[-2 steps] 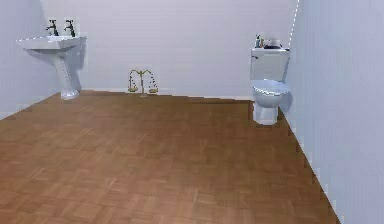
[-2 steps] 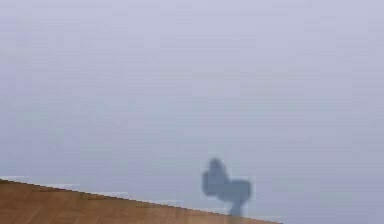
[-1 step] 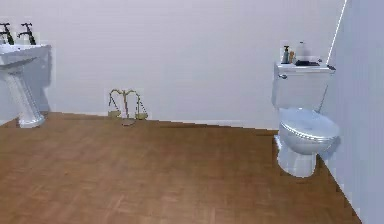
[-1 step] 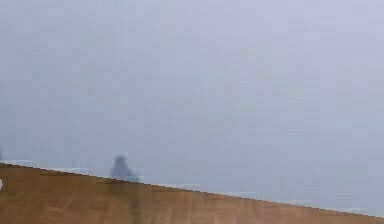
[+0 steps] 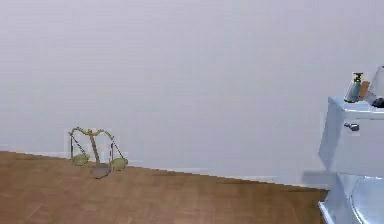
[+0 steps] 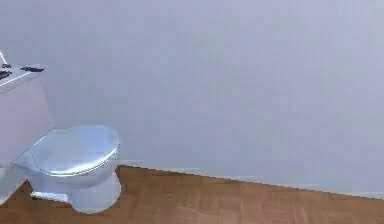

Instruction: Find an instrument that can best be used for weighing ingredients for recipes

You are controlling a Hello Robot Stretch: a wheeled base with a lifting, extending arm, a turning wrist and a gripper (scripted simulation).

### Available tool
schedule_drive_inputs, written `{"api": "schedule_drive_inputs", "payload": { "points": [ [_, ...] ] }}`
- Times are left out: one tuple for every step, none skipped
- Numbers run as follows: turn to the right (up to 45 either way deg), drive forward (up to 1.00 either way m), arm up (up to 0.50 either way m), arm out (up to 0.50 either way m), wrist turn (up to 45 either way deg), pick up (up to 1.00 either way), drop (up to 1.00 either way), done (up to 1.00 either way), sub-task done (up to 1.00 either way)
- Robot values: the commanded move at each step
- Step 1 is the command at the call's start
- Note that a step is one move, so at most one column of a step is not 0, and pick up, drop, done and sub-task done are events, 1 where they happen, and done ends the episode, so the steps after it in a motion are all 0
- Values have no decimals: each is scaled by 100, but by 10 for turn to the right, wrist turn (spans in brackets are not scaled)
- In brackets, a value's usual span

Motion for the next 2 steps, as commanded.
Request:
{"api": "schedule_drive_inputs", "payload": {
  "points": [
    [0,85,0,0,0,0,0,0,0],
    [-450,0,0,0,0,0,0,0,0]
  ]
}}
